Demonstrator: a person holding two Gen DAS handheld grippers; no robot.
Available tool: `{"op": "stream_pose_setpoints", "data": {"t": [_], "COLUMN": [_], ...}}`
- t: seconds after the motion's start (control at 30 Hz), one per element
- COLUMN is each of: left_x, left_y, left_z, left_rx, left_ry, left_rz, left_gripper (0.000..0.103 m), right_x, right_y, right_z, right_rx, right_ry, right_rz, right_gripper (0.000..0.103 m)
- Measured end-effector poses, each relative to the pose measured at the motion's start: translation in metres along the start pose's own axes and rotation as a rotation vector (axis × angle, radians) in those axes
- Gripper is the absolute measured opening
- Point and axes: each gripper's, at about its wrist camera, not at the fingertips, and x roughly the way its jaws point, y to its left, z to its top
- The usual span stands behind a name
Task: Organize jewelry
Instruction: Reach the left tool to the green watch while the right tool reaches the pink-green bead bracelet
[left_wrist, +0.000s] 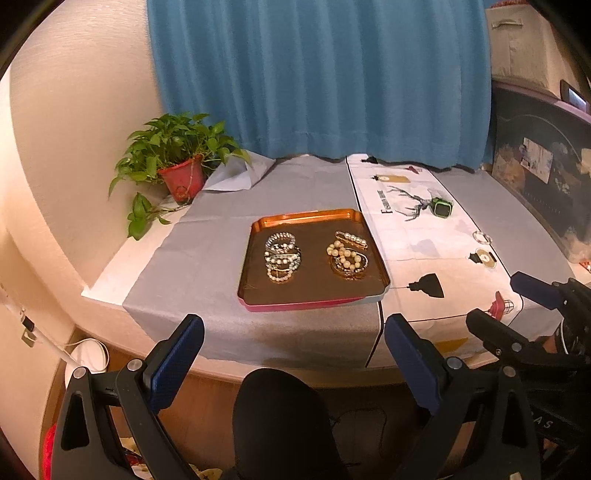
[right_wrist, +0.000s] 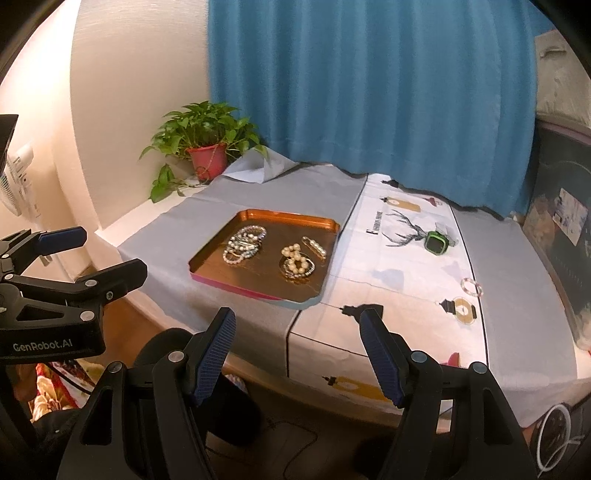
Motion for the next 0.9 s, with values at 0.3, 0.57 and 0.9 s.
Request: {"op": "stream_pose_setpoints", "data": {"t": [0.3,0.57,0.9], "left_x": [0.043,0.105,0.23], "left_y": [-0.037,-0.104,-0.221], "left_z": [0.02,0.065,0.143], "left_rx": [0.012,0.078,0.173], "left_ry": [0.074,0.11,0.128], "left_rz": [-0.072,-0.131,-0.279], "left_gripper": [0.097,0.097,0.097], "right_x": [0.023,0.059,0.15], "right_y": [-0.063,-0.19,-0.325], "right_z": [-0.015,-0.023,-0.019], "right_rx": [0.098,0.275,0.354], "right_ry": [0.036,0.077,0.168], "right_rz": [-0.086,-0.258,-0.359], "right_gripper": [0.071,0.071,0.071]}}
